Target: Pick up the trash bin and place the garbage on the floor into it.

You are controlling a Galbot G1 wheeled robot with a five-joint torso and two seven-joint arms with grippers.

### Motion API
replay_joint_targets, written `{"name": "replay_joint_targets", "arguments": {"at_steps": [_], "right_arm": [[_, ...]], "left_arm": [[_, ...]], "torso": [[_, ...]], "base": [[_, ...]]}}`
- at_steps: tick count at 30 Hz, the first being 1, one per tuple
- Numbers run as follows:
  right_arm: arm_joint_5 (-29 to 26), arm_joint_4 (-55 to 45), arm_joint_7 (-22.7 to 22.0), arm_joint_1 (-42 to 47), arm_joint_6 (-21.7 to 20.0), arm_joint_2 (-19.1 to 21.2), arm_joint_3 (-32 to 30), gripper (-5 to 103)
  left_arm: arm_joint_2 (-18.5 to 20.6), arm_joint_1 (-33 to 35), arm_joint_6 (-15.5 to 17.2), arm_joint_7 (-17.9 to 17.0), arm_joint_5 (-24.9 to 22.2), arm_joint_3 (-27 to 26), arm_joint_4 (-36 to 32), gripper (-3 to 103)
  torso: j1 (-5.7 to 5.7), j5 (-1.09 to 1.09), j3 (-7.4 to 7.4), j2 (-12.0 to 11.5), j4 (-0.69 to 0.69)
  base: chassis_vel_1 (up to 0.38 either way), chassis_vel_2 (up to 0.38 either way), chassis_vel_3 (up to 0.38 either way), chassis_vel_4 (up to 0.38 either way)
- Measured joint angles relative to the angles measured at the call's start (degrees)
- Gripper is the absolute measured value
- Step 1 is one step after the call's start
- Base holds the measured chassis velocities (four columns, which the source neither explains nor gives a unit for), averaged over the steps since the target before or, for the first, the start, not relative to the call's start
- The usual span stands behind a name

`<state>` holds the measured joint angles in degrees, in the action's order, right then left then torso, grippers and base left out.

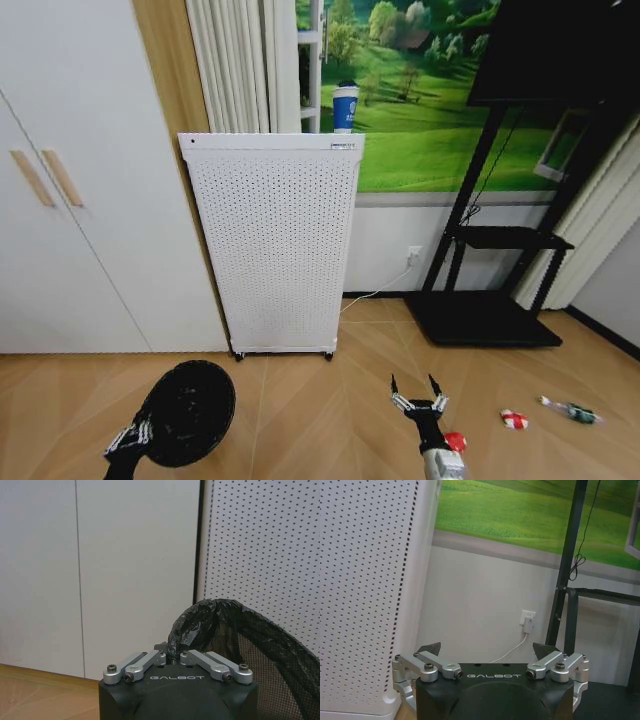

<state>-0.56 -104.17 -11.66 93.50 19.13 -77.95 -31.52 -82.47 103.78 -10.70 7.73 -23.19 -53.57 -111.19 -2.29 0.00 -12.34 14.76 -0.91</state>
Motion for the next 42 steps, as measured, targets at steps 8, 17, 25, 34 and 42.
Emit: {"name": "replay_joint_targets", "arguments": {"at_steps": [8, 17, 25, 34, 42], "right_arm": [[-0.10, 0.08, -0.16, -0.06, 0.08, 0.15, 0.20, 100], [-0.17, 0.16, -0.15, -0.12, 0.04, 0.21, 0.30, 100], [-0.19, 0.18, -0.14, -0.14, 0.01, 0.22, 0.30, 100], [-0.21, 0.18, -0.12, -0.17, -0.02, 0.21, 0.30, 100], [0.26, 0.61, 0.02, -0.62, 1.46, 0.11, 0.28, 100]], "left_arm": [[0.34, -0.02, 0.07, 0.09, -0.02, 0.14, 0.00, 6], [0.50, -0.01, 0.15, -0.08, -0.04, 0.26, -0.03, 6], [0.52, 0.01, 0.16, -0.06, -0.06, 0.27, -0.06, 6], [0.49, 0.02, 0.17, -0.05, -0.06, 0.26, -0.07, 6], [-0.32, -0.14, 0.15, -0.03, 0.00, 0.21, -0.17, 6]], "torso": [[0.00, 0.01, 0.00, 0.00, 0.00], [0.00, -0.01, 0.01, 0.00, -0.01], [0.00, 0.00, 0.01, 0.00, 0.00], [0.00, 0.00, 0.00, 0.00, -0.01], [0.00, 0.00, 0.00, 0.00, 0.00]], "base": [[-0.085, -0.080, 0.079, 0.068], [0.031, 0.034, -0.034, -0.013], [0.000, 0.000, 0.000, 0.000], [0.000, 0.000, 0.000, 0.000], [0.000, 0.000, 0.000, 0.000]]}}
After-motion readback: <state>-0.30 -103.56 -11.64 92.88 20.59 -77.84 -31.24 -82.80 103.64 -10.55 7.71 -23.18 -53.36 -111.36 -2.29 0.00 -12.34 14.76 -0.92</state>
